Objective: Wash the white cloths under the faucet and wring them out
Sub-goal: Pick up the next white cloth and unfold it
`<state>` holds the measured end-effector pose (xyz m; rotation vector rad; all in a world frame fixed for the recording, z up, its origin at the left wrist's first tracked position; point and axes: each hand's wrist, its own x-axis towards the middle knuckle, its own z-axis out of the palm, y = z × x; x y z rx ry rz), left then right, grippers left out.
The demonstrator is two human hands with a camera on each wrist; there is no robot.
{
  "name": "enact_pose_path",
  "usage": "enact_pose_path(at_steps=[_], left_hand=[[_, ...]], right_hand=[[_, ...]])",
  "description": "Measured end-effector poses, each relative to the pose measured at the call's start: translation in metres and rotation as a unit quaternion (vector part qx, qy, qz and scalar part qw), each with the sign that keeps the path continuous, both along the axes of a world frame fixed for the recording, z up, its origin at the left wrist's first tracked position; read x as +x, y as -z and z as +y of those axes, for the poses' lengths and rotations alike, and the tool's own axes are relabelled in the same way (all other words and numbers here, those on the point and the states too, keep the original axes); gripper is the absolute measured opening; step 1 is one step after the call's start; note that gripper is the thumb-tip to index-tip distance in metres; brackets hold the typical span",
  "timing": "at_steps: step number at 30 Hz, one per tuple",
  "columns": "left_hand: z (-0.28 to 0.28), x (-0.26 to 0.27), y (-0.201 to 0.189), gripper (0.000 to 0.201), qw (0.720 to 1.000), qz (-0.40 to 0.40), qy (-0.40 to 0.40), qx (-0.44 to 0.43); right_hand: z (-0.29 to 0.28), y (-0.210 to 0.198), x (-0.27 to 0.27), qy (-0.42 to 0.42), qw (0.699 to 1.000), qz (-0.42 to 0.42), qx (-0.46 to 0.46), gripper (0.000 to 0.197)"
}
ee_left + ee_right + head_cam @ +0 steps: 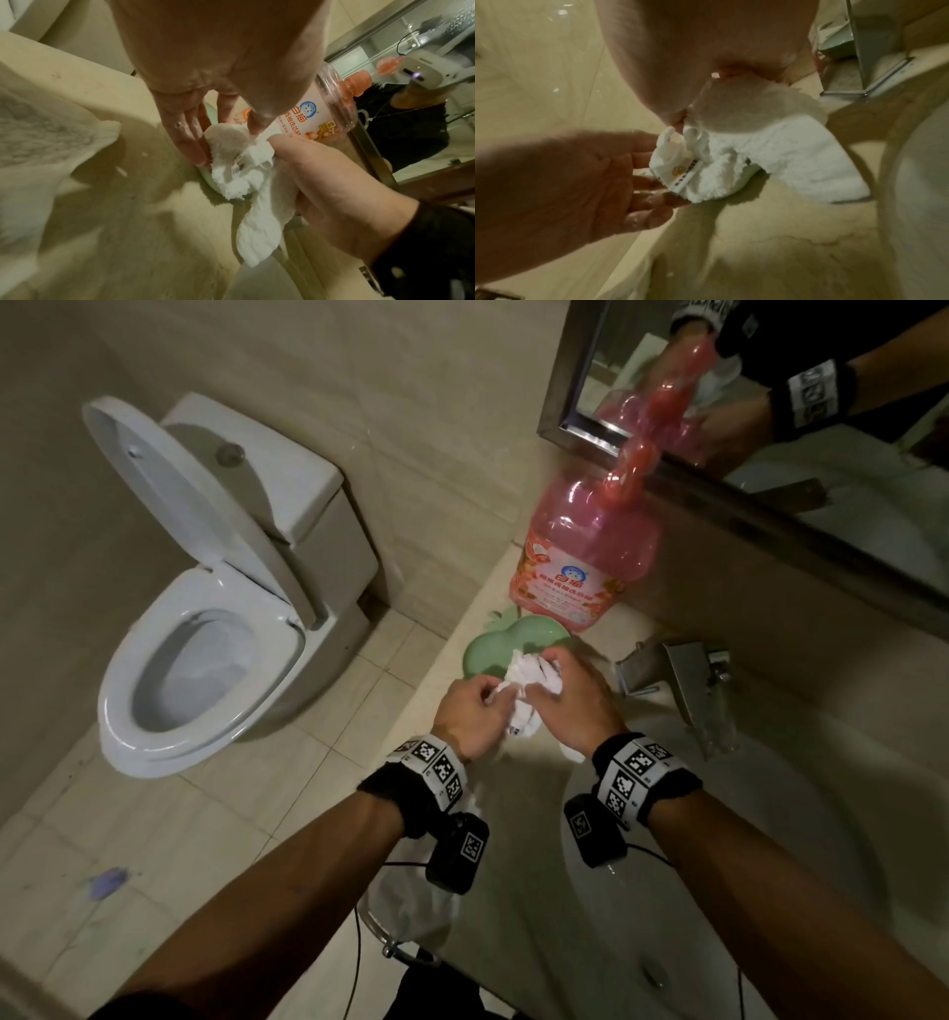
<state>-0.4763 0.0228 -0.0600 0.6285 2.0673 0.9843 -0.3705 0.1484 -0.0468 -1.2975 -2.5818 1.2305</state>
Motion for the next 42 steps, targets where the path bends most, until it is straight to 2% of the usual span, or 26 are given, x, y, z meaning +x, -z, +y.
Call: enact_pose_path(at_steps=[4,7,9,11,13,15,18,22,26,29,32,34,36,37,38,39,41,42], left_hand=[[-0.002,0.006,0.003,0.025,0.999,-0.031,-0.021,0.005],[-0.005,0.011,-0.005,0.041,0.981,-0.166,-0.102,0.012],[-0.007,0.013,-0.011,0.036,0.963,-0.225,-0.145,0.019],[-0.008,0.014,-0.021,0.027,0.957,-0.259,-0.129,0.008],[-0.010,0.019,-0.033,0.015,0.947,-0.305,-0.095,-0.012],[-0.014,0.029,-0.043,0.016,0.947,-0.313,-0.055,-0.047],[-0.020,0.053,-0.059,0.020,0.964,-0.263,-0.027,-0.028],[-0.022,0.097,-0.089,0.011,0.977,-0.200,-0.032,0.066],[-0.031,0.141,-0.124,0.020,0.985,-0.127,-0.040,0.108],[-0.039,0.167,-0.152,0.023,0.986,-0.090,-0.043,0.136],[-0.047,0.186,-0.179,0.026,0.989,-0.035,-0.044,0.138],[-0.050,0.193,-0.191,0.042,0.994,0.073,-0.010,0.077],[-0.054,0.199,-0.207,0.056,0.970,0.235,0.037,-0.052],[-0.055,0.203,-0.215,0.058,0.958,0.271,0.036,-0.089],[-0.055,0.207,-0.222,0.056,0.957,0.271,0.033,-0.102],[-0.054,0.213,-0.230,0.052,0.969,0.230,0.025,-0.089],[-0.049,0.223,-0.241,0.036,0.998,0.050,-0.025,0.005],[-0.047,0.228,-0.246,0.029,0.997,-0.040,-0.046,0.056]], right_hand=[[-0.006,-0.002,0.006,-0.011,1.000,0.014,0.002,0.037],[-0.009,-0.009,0.012,-0.008,0.999,0.043,0.004,0.040],[-0.014,-0.019,0.023,-0.020,0.995,0.093,0.017,0.045],[-0.017,-0.030,0.038,-0.055,0.987,0.151,0.023,0.046],[-0.020,-0.040,0.058,-0.083,0.983,0.164,0.009,0.045],[-0.022,-0.048,0.080,-0.087,0.982,0.168,-0.024,0.041],[-0.027,-0.056,0.111,-0.044,0.974,0.210,-0.067,0.019],[-0.024,-0.065,0.150,0.048,0.969,0.232,-0.066,0.023],[-0.021,-0.086,0.190,0.000,0.978,0.196,-0.067,0.035],[-0.014,-0.112,0.217,-0.046,0.983,0.179,-0.006,0.010],[-0.007,-0.145,0.239,-0.058,0.981,0.185,0.001,0.014],[-0.007,-0.167,0.250,-0.068,0.975,0.210,-0.007,0.016],[-0.011,-0.186,0.258,-0.088,0.968,0.232,0.025,0.018],[-0.015,-0.194,0.261,-0.100,0.965,0.235,0.053,0.019],[-0.020,-0.201,0.263,-0.110,0.961,0.237,0.086,0.019],[-0.027,-0.207,0.266,-0.121,0.956,0.239,0.122,0.018],[-0.040,-0.216,0.271,-0.170,0.940,0.245,0.166,0.016],[-0.047,-0.220,0.273,-0.209,0.933,0.244,0.164,0.016]])
